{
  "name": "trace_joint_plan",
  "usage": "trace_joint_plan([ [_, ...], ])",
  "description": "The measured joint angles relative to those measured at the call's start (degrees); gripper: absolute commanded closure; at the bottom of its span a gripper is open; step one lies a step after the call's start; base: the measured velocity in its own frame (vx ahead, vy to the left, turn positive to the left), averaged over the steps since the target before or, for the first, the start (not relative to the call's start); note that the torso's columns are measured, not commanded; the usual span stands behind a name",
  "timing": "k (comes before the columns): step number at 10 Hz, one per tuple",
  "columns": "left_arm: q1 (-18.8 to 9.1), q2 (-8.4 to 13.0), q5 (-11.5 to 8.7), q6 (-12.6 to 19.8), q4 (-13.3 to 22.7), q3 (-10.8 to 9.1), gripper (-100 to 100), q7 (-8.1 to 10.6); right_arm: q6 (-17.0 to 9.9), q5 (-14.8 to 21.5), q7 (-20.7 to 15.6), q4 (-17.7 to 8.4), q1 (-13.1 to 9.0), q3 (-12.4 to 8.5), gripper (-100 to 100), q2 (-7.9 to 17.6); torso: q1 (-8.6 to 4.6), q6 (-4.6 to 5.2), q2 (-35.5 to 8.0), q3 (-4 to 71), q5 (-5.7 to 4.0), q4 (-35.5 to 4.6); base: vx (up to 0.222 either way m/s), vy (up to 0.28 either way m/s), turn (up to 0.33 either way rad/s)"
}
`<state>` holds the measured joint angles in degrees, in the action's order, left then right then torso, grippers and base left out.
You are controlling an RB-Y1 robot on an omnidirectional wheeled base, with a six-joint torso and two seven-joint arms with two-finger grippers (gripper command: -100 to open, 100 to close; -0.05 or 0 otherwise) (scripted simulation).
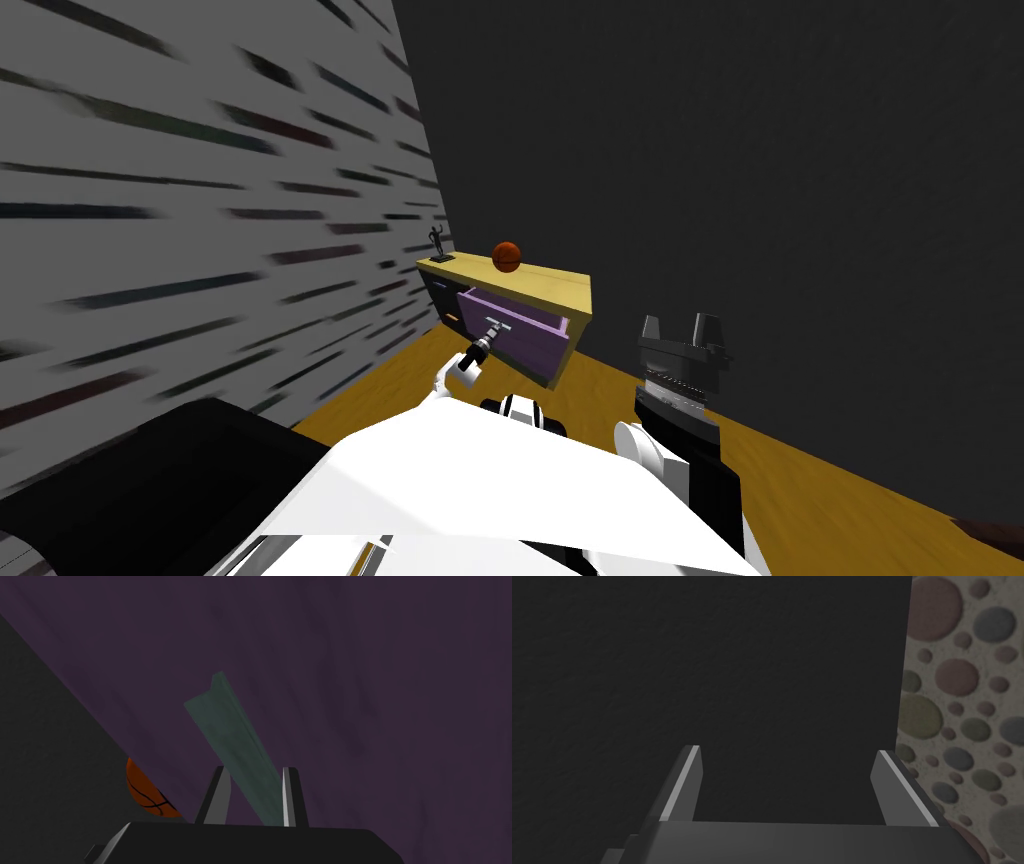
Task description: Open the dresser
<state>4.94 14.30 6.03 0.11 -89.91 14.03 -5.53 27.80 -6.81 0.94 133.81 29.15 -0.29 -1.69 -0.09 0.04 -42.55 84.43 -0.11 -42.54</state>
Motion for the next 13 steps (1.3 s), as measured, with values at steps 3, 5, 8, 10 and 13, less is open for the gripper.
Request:
trace_joint_plan([
  [3, 2.22, -0.02, 0.49, -0.03, -2.91, 1.52, 100, -0.49, 0.00, 0.00, 0.00, 0.00, -0.01, 0.00, 0, 0.00, -0.06, 0.02, -0.25, -0.15, -0.02, -0.14, -0.151, 0.070, 0.048],
  [5, 2.78, 0.45, 0.27, 1.08, -4.14, 1.87, -100, -0.33, 0.00, 0.00, 0.00, 0.00, 0.01, 0.01, 0, -0.01, -0.16, -0.05, 0.43, 0.25, -0.03, 0.15, -0.006, 0.010, 0.013],
  [8, 3.20, 1.52, -0.28, 5.25, -8.94, 2.39, -100, 0.12, 0.00, 0.00, 0.00, 0.01, 0.02, 0.00, 0, 0.00, 0.10, -0.04, 0.34, 0.20, 0.09, 0.21, 0.014, 0.001, 0.009],
  [10, 3.82, 2.31, -0.64, 7.40, -11.50, 2.84, -100, 0.39, 0.00, 0.00, 0.00, 0.00, 0.02, 0.00, 0, 0.00, 0.06, -0.13, 0.01, 0.03, 0.00, -0.02, 0.009, 0.001, 0.007],
  [13, 3.93, 3.44, -1.32, 11.26, -14.83, 3.51, -100, 0.85, 0.00, 0.00, 0.00, 0.00, 0.01, 0.00, 0, 0.00, 0.02, -0.26, -0.34, -0.13, -0.15, -0.41, 0.002, 0.000, -0.001],
])
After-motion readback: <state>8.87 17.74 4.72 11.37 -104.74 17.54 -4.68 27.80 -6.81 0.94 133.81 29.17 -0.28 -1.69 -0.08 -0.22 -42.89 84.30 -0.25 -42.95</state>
